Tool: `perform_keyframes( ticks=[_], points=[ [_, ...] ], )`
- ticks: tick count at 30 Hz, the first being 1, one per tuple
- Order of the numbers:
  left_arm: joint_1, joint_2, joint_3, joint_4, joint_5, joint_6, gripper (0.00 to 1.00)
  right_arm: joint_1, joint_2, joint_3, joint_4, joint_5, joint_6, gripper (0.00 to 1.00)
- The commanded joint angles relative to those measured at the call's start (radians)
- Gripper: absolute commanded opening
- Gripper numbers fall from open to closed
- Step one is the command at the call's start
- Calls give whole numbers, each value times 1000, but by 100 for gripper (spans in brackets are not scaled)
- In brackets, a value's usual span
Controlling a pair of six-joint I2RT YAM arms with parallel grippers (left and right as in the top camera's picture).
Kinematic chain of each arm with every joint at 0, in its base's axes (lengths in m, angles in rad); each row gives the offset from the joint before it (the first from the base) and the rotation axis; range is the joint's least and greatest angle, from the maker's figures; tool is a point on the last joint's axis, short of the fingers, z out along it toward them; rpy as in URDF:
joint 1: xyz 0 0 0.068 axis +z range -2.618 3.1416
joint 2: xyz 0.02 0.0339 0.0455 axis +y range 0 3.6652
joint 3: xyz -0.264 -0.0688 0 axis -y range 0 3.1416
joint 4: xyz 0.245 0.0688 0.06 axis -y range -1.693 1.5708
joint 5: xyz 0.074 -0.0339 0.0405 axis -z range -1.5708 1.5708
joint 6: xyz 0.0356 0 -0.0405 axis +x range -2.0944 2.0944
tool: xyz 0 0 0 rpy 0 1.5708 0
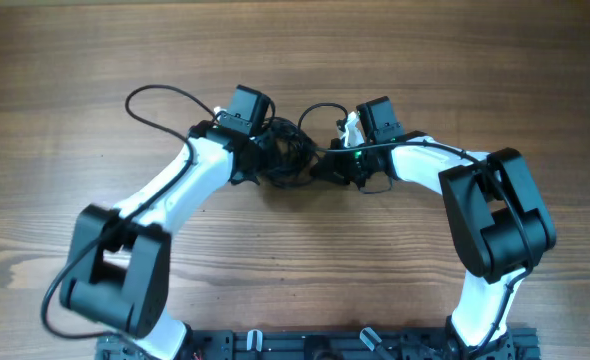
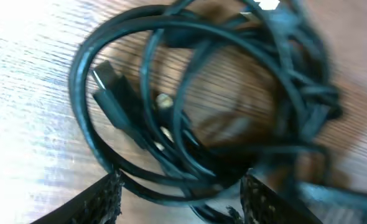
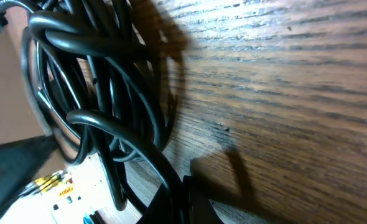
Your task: Untangle cables
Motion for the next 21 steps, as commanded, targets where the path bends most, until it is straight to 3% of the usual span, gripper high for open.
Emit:
perform_keyframes(
  ticks=[1,6,11,16,21],
  points=[
    [21,88,1,55,-42,-32,61,9,5,8,0,35,-11,5],
    [40,116,1,100,-39,-32,57,11,5,8,2,25,-37,4],
    [61,80,2,36,20,-27,65,11,5,8,2,24,-36,5],
    [67,-36,2,-26,-45,-28,70,11,5,8,3,28,-36,5],
    [67,-18,1,-55,-35,-36,77,11,5,8,3,28,-36,5]
  ],
)
